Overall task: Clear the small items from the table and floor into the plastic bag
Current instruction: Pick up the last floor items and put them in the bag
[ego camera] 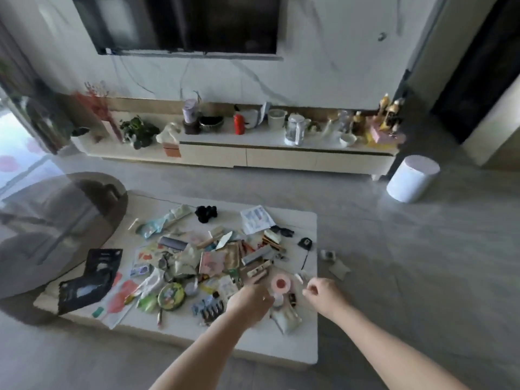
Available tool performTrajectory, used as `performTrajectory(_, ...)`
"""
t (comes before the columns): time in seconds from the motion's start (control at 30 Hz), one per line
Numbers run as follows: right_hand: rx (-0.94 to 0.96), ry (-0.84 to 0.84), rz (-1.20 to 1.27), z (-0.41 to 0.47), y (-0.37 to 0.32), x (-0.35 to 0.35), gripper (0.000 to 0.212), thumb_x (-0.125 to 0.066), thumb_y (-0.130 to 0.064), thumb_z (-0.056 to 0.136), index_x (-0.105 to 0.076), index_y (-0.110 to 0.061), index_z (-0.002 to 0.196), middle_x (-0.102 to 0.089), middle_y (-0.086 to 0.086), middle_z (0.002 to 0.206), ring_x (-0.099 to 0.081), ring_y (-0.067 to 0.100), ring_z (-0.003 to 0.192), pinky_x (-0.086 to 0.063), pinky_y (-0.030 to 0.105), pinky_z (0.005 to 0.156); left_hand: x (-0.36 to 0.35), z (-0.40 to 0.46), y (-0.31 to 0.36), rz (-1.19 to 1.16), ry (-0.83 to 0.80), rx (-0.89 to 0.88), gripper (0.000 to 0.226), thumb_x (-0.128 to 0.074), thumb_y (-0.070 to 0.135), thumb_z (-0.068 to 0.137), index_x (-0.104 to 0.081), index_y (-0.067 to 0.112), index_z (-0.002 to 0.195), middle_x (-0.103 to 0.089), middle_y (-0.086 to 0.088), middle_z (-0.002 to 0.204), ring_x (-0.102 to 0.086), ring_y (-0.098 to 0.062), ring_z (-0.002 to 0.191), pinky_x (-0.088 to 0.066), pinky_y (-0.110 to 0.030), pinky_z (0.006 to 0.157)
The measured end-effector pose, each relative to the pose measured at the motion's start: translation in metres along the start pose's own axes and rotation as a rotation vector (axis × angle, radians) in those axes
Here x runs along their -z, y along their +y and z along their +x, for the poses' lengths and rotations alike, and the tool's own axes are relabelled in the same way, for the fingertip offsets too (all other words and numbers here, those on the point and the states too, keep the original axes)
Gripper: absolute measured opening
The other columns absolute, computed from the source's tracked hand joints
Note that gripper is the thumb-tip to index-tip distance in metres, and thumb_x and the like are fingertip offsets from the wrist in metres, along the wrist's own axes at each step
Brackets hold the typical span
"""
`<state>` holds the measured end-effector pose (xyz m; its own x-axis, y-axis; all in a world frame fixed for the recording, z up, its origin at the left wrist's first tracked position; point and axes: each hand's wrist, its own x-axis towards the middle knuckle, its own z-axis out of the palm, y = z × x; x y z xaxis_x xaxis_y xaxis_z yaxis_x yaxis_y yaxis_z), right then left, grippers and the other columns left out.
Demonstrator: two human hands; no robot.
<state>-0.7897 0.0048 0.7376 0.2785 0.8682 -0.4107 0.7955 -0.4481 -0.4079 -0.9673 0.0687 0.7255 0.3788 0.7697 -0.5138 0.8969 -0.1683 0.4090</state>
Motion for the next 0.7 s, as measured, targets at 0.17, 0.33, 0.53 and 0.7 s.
performTrajectory(0.17,-0.172,0.099,0.053,-0.014,0.044,0.006,0.023,-0.052,-0.037,0.092,-0.061,-0.016,0.089,-0.068,0.003,0.099,-0.062,0.023,0.092,-0.035,0.024,0.064,-0.013,0.016,0.030,0.042,-0.115,-0.055,0.034,-0.044,0.038,0.093,-0.064,0.017,0.111,-0.066,-0.005,0.115,-0.061,-0.024,0.106,-0.047,-0.032,0.087)
performTrajectory(0.33,-0.271,0.132,0.085,-0.012,0.088,0.022,0.022,-0.052,-0.041,0.090,-0.061,-0.021,0.091,-0.068,0.000,0.097,-0.063,0.022,0.093,-0.040,0.027,0.067,-0.020,0.039,0.069,0.095,-0.117,-0.122,0.033,-0.045,0.036,0.093,-0.064,0.017,0.112,-0.066,-0.003,0.111,-0.061,-0.018,0.091,-0.047,-0.023,0.072)
performTrajectory(0.53,-0.240,0.069,0.099,0.021,0.157,0.050,0.019,-0.050,-0.042,0.089,-0.057,-0.024,0.087,-0.066,-0.004,0.094,-0.062,0.019,0.089,-0.039,0.026,0.065,-0.048,0.074,0.136,0.072,-0.066,-0.104,0.013,-0.045,0.040,0.092,-0.052,0.031,0.086,-0.059,0.007,0.091,-0.057,-0.014,0.089,-0.045,-0.027,0.079)
performTrajectory(0.7,-0.162,0.013,0.062,0.057,0.222,0.081,0.023,-0.053,-0.042,0.088,-0.062,-0.021,0.093,-0.068,-0.001,0.096,-0.063,0.022,0.092,-0.040,0.026,0.067,-0.081,0.089,0.204,-0.082,-0.109,0.033,0.036,-0.039,0.005,0.098,-0.044,0.006,0.133,-0.046,-0.021,0.137,-0.053,-0.032,0.118,-0.049,-0.036,0.089)
